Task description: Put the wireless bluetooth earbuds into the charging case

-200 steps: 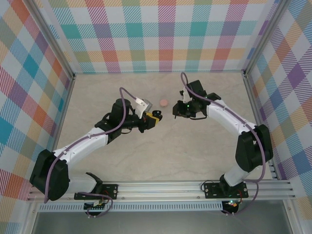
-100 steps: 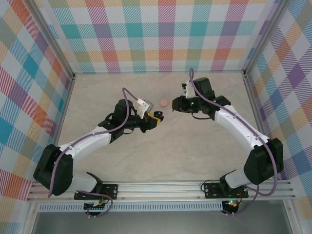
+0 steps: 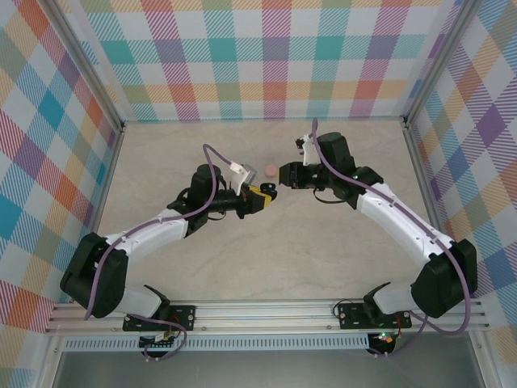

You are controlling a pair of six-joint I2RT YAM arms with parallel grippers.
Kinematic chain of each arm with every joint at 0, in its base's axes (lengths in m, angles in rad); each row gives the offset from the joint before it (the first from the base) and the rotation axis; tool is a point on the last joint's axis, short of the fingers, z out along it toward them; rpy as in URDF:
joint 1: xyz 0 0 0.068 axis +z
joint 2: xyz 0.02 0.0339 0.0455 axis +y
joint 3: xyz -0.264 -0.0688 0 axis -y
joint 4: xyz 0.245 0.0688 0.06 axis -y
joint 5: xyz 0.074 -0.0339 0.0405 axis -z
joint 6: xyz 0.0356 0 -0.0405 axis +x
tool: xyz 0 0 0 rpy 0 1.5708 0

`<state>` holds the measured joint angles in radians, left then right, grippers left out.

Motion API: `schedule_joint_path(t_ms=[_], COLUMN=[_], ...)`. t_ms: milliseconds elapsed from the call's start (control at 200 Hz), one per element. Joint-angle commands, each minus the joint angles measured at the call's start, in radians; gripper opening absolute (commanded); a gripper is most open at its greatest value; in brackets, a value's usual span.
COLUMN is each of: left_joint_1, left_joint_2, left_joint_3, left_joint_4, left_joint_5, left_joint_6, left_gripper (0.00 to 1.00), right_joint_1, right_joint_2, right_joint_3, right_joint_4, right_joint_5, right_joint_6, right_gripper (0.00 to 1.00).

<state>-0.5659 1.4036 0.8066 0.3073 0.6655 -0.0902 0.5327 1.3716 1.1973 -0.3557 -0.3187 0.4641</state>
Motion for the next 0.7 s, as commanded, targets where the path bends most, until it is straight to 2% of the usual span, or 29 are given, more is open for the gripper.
schedule_joint_path(t_ms=[0, 695], left_joint_1=[-0.015, -0.015], left_joint_2=[0.006, 0.003], left_joint_3=[-0.01, 0.003], left_joint_4=[0.085, 0.154], left_joint_5=[0.047, 0.049], left_joint_6=[-0.018, -0.095], left_gripper=[0.19, 0.19], right_joint_1=[0.016, 0.055], right_joint_2=[-0.037, -0.043], right_joint_3=[-0.007, -0.01], right_joint_4=[0.055, 0.07], right_joint_5=[0.024, 0.027], right_joint_6=[-0.006, -0.022], right_gripper=[0.22, 0.23])
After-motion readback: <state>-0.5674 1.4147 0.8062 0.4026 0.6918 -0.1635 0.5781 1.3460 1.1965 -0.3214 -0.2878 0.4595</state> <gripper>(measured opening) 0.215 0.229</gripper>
